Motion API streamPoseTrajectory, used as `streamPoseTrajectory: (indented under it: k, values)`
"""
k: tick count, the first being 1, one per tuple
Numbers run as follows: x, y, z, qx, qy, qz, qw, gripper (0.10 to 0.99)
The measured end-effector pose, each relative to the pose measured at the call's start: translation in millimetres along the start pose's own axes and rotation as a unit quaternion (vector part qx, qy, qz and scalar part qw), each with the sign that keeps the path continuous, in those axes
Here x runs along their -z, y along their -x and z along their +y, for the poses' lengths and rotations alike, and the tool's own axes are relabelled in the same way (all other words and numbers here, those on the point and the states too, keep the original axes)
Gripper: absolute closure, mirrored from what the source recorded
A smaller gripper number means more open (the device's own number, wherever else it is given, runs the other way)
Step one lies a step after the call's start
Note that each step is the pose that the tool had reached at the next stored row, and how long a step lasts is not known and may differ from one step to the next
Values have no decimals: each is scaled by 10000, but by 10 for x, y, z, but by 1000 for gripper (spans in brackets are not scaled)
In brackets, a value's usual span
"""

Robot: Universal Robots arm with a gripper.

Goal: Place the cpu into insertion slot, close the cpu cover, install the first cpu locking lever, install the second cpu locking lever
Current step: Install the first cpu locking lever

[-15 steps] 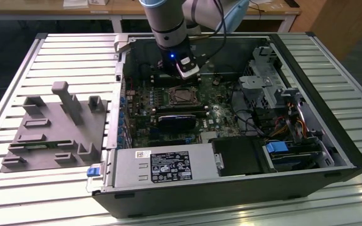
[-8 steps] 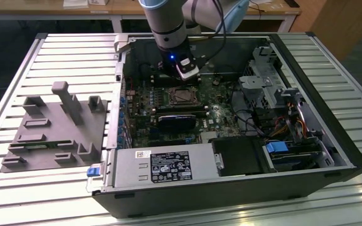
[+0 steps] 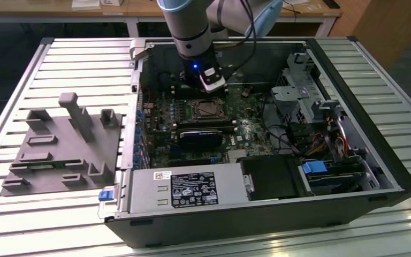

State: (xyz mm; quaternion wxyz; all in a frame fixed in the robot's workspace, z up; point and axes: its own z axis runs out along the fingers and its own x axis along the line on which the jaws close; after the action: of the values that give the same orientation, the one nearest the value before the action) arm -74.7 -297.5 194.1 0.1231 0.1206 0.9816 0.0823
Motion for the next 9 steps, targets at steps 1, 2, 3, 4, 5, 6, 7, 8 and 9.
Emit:
streamPoseTrajectory:
  k: [1,2,3,4,5,6,7,8,9]
  values:
    - [-4,-1,-1,-9,-8,-3,10000,984]
    - [-8,-2,-2,-17,-15,-6,10000,984]
    - [-11,-3,-3,-25,-23,-9,10000,984]
    - [-15,-4,-4,-33,-29,-11,10000,984]
    - [-21,-5,-5,-40,-31,-13,10000,984]
    - [-28,-6,-6,-47,-31,-15,10000,984]
    - [-34,-8,-7,-53,-32,-16,10000,984]
    - [-37,-8,-8,-58,-35,-17,10000,984]
    - [-38,-9,-9,-61,-37,-17,10000,984]
